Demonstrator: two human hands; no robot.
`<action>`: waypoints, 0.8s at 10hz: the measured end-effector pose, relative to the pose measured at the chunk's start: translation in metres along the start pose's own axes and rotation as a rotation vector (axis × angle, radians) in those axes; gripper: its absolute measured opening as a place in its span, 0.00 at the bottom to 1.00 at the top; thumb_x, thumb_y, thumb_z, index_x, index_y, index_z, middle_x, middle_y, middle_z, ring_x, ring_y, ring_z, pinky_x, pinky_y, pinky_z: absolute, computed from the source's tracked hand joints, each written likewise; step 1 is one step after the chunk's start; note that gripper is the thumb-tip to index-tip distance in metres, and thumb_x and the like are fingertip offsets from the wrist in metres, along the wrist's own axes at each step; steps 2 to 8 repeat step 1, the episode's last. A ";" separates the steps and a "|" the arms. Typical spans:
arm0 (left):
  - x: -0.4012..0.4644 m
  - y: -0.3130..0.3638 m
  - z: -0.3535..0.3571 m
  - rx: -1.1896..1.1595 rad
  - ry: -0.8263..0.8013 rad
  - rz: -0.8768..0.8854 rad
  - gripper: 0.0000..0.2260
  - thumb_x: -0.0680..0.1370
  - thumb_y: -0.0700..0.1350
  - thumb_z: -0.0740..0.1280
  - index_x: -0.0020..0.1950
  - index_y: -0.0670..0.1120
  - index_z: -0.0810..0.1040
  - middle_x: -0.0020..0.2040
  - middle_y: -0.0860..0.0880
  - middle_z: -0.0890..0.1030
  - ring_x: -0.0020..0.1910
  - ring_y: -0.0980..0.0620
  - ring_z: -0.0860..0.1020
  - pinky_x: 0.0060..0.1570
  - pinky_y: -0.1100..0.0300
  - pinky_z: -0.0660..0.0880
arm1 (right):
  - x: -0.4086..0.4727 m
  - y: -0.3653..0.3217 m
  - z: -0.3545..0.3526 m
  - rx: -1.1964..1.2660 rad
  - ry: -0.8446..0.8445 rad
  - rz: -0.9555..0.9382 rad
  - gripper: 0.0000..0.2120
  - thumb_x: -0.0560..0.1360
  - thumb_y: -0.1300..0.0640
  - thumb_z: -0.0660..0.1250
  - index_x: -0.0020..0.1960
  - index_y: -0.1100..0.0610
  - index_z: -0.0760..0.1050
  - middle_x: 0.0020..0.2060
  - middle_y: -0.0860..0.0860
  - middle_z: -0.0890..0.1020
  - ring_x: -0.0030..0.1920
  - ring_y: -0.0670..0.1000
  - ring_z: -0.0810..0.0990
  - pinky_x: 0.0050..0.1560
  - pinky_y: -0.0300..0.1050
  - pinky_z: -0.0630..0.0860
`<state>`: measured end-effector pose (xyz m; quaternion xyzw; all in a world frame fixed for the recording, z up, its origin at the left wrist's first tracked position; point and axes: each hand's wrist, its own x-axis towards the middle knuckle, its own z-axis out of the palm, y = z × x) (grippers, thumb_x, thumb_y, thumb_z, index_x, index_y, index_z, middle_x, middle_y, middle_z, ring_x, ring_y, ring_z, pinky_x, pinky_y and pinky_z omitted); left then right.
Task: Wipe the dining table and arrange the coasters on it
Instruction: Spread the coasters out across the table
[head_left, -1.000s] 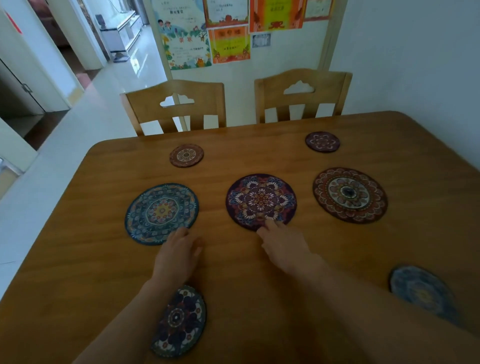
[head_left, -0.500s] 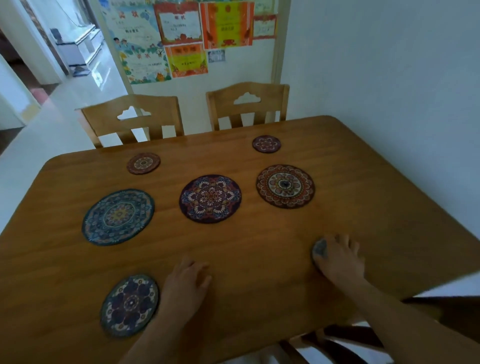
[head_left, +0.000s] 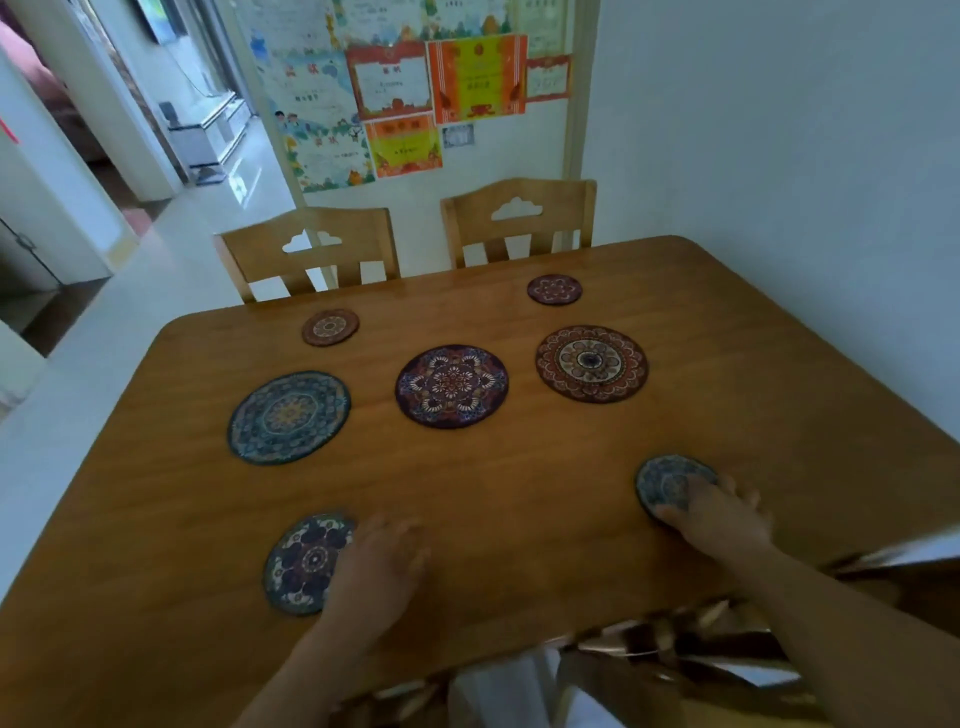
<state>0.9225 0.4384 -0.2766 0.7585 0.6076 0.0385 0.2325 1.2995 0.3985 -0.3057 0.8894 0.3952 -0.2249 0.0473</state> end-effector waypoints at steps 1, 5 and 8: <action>-0.020 -0.007 -0.018 -0.095 0.080 -0.047 0.17 0.80 0.53 0.64 0.69 0.53 0.72 0.68 0.51 0.71 0.67 0.50 0.69 0.67 0.54 0.69 | -0.013 -0.011 0.007 0.102 0.083 -0.141 0.34 0.77 0.36 0.58 0.76 0.54 0.59 0.76 0.56 0.58 0.76 0.61 0.51 0.73 0.60 0.57; -0.020 -0.007 -0.018 -0.095 0.080 -0.047 0.17 0.80 0.53 0.64 0.69 0.53 0.72 0.68 0.51 0.71 0.67 0.50 0.69 0.67 0.54 0.69 | -0.013 -0.011 0.007 0.102 0.083 -0.141 0.34 0.77 0.36 0.58 0.76 0.54 0.59 0.76 0.56 0.58 0.76 0.61 0.51 0.73 0.60 0.57; -0.020 -0.007 -0.018 -0.095 0.080 -0.047 0.17 0.80 0.53 0.64 0.69 0.53 0.72 0.68 0.51 0.71 0.67 0.50 0.69 0.67 0.54 0.69 | -0.013 -0.011 0.007 0.102 0.083 -0.141 0.34 0.77 0.36 0.58 0.76 0.54 0.59 0.76 0.56 0.58 0.76 0.61 0.51 0.73 0.60 0.57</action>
